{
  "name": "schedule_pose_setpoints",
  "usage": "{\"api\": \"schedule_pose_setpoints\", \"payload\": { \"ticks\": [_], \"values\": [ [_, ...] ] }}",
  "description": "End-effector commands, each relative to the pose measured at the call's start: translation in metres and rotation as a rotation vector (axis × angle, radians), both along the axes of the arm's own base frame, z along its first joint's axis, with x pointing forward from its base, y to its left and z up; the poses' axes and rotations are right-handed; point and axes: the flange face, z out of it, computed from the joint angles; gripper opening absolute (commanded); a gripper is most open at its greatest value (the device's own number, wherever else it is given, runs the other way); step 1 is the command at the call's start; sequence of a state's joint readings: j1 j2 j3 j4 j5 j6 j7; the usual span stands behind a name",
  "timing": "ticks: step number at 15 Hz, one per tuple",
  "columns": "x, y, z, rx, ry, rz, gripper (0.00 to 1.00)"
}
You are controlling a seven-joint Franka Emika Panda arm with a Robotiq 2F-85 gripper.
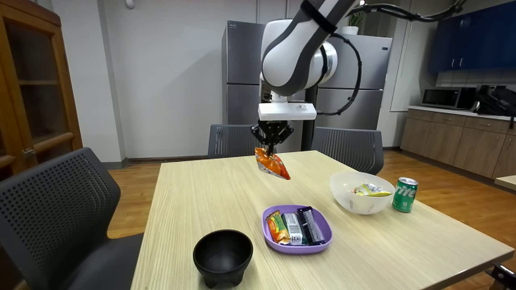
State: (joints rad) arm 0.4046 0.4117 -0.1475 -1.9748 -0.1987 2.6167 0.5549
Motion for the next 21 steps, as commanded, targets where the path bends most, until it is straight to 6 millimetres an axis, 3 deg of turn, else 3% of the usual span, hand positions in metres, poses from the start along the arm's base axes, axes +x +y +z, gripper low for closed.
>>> {"api": "schedule_pose_setpoints", "payload": {
  "ticks": [1,11,21],
  "values": [
    [-0.017,-0.032,0.014,-0.003,-0.012,-0.095,0.0],
    [-0.035,-0.127,0.018,0.014,-0.009,-0.328,0.0],
    [-0.053,-0.198,0.017,0.03,-0.009,-0.495,0.0]
  ]
}}
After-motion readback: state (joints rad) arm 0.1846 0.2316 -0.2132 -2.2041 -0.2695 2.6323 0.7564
